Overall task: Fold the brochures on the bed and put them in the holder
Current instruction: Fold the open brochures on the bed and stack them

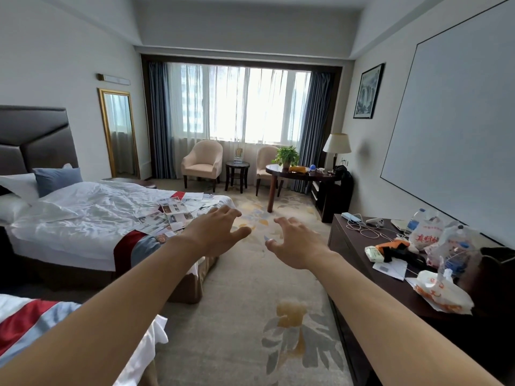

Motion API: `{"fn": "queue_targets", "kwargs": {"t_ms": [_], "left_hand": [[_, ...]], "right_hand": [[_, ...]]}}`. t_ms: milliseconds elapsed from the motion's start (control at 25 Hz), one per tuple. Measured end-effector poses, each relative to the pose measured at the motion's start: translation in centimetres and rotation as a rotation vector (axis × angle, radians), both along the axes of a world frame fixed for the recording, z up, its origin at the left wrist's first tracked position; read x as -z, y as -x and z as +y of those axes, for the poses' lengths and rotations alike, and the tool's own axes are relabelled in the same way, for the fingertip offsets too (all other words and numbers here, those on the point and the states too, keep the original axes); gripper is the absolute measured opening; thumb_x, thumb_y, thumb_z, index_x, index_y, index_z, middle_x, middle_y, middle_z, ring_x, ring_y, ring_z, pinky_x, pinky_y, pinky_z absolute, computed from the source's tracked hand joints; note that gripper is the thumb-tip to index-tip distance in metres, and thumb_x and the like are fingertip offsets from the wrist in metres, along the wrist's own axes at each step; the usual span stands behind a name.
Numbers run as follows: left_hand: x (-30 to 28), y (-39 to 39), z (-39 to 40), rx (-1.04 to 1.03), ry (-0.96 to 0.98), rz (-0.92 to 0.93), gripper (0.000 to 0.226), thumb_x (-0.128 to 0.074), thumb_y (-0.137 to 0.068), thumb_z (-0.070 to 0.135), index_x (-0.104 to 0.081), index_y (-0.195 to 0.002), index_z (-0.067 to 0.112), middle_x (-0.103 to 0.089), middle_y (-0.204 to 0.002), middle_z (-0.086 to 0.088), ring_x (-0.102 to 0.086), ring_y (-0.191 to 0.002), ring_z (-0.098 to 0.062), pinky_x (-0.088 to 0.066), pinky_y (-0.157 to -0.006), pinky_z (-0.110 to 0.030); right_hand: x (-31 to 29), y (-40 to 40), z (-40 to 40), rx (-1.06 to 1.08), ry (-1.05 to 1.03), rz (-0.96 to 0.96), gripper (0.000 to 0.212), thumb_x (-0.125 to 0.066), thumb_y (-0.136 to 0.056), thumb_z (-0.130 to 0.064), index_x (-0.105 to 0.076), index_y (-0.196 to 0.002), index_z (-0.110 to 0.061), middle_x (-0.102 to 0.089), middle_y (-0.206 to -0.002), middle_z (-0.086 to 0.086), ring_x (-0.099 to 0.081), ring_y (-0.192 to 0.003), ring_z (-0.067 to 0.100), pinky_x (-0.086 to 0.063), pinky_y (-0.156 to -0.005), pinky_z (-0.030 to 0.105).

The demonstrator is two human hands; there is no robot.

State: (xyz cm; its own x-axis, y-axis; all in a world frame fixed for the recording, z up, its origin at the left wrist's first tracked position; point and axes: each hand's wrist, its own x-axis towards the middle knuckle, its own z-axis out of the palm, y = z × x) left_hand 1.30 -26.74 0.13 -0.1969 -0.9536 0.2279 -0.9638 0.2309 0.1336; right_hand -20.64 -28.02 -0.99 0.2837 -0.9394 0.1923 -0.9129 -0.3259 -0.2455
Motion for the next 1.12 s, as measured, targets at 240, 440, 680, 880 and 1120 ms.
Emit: {"fn": "queue_targets", "kwargs": {"t_ms": [240, 440, 680, 880, 1120], "left_hand": [[0.4, -2.1, -10.9, 0.068, 0.013, 0.032, 0.065, -0.037, -0.095, 0.066, -0.037, -0.148, 0.028, -0.035, -0.156, 0.002, -0.034, -0.142, -0.021, -0.037, -0.109, -0.045], [1.4, -3.2, -19.1, 0.092, -0.011, 0.051, 0.066, -0.037, -0.095, 0.066, -0.038, -0.148, 0.027, -0.036, -0.155, 0.003, -0.035, -0.141, -0.021, -0.037, -0.108, -0.044], [1.8, -3.3, -31.0, 0.083, -0.008, 0.051, 0.064, -0.038, -0.095, 0.065, -0.039, -0.147, 0.027, -0.037, -0.155, 0.004, -0.035, -0.142, -0.020, -0.036, -0.109, -0.044], [1.4, -2.3, -41.0, 0.064, 0.001, 0.035, 0.065, -0.038, -0.095, 0.065, -0.038, -0.148, 0.026, -0.038, -0.155, 0.003, -0.036, -0.141, -0.021, -0.038, -0.108, -0.044], [0.6, -2.6, -50.3, 0.051, 0.006, 0.043, 0.065, -0.038, -0.096, 0.064, -0.038, -0.148, 0.024, -0.039, -0.155, 0.002, -0.035, -0.142, -0.019, -0.036, -0.109, -0.043]], "right_hand": [[-0.4, -3.2, -10.6, 0.026, -0.007, -0.015, 0.071, -0.052, -0.093, -0.057, -0.028, -0.153, -0.027, -0.035, -0.155, 0.003, -0.037, -0.140, 0.027, -0.038, -0.107, 0.046], [0.5, -4.3, -18.8, 0.042, -0.035, -0.023, 0.069, -0.052, -0.094, -0.056, -0.031, -0.152, -0.026, -0.036, -0.154, 0.003, -0.038, -0.139, 0.027, -0.039, -0.108, 0.047], [1.5, -3.7, -30.7, 0.041, -0.031, -0.033, 0.070, -0.052, -0.093, -0.056, -0.031, -0.152, -0.024, -0.036, -0.155, 0.003, -0.038, -0.139, 0.026, -0.039, -0.108, 0.046], [0.5, -2.6, -41.2, 0.026, -0.052, -0.097, 0.069, -0.053, -0.092, -0.056, -0.035, -0.151, -0.024, -0.037, -0.156, 0.003, -0.037, -0.141, 0.025, -0.036, -0.111, 0.045], [-0.8, -1.9, -51.6, 0.005, 0.003, -0.057, 0.067, -0.054, -0.092, -0.057, -0.038, -0.149, -0.025, -0.040, -0.154, 0.002, -0.040, -0.138, 0.023, -0.036, -0.107, 0.042]]}}
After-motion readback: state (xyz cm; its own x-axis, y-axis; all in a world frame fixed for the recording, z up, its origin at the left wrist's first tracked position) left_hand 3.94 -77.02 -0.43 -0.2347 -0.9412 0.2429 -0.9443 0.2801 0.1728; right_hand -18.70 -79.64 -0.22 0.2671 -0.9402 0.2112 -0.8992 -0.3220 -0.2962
